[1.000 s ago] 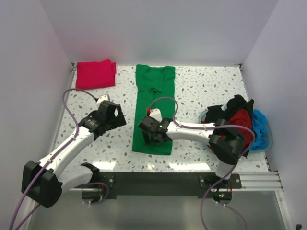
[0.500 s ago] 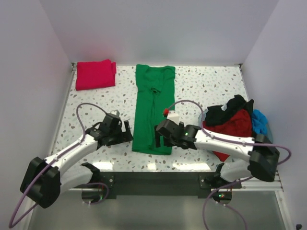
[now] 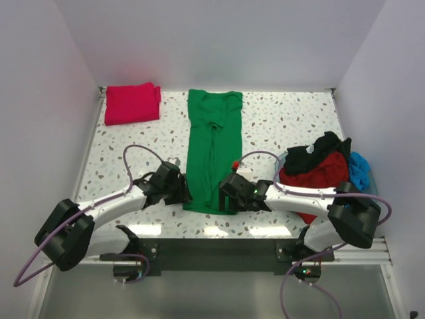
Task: Fold and stack the t-shirts
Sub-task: Fold the tshirt
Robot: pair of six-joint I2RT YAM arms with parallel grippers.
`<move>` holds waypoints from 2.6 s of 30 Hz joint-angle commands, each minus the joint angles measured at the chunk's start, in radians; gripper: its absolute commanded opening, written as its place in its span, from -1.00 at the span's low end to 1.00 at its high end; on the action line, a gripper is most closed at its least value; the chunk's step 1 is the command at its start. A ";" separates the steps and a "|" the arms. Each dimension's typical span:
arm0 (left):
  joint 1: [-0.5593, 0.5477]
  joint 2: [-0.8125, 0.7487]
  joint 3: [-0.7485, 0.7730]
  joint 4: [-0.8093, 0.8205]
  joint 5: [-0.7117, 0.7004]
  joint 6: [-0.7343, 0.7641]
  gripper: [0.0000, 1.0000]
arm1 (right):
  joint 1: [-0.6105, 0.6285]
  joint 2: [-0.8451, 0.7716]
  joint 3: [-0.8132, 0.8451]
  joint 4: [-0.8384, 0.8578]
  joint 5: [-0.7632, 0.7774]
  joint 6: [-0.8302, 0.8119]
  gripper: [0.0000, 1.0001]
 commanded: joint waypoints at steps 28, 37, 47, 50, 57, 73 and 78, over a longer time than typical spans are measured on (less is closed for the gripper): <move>-0.039 -0.187 -0.165 -0.072 0.052 -0.100 -1.00 | -0.022 -0.205 -0.240 0.033 -0.141 0.128 -1.00; -0.086 -0.314 -0.136 -0.074 0.106 -0.161 -1.00 | 0.031 -0.316 -0.179 -0.054 -0.132 0.113 -1.00; -0.085 -0.131 0.124 -0.129 -0.044 -0.088 -1.00 | -0.089 -0.251 0.023 -0.144 -0.035 -0.022 -1.00; -0.079 -0.065 0.218 -0.129 -0.127 -0.054 -1.00 | -0.180 -0.204 0.049 -0.043 -0.079 -0.102 -1.00; 0.010 0.129 0.390 -0.003 -0.110 0.029 -1.00 | -0.280 -0.020 0.223 0.031 -0.095 -0.203 -1.00; 0.171 0.467 0.687 0.060 -0.093 0.130 -1.00 | -0.439 0.284 0.546 0.018 -0.059 -0.288 -1.00; 0.211 0.551 0.747 0.063 -0.072 0.140 -1.00 | -0.486 0.349 0.614 0.004 -0.084 -0.306 -1.00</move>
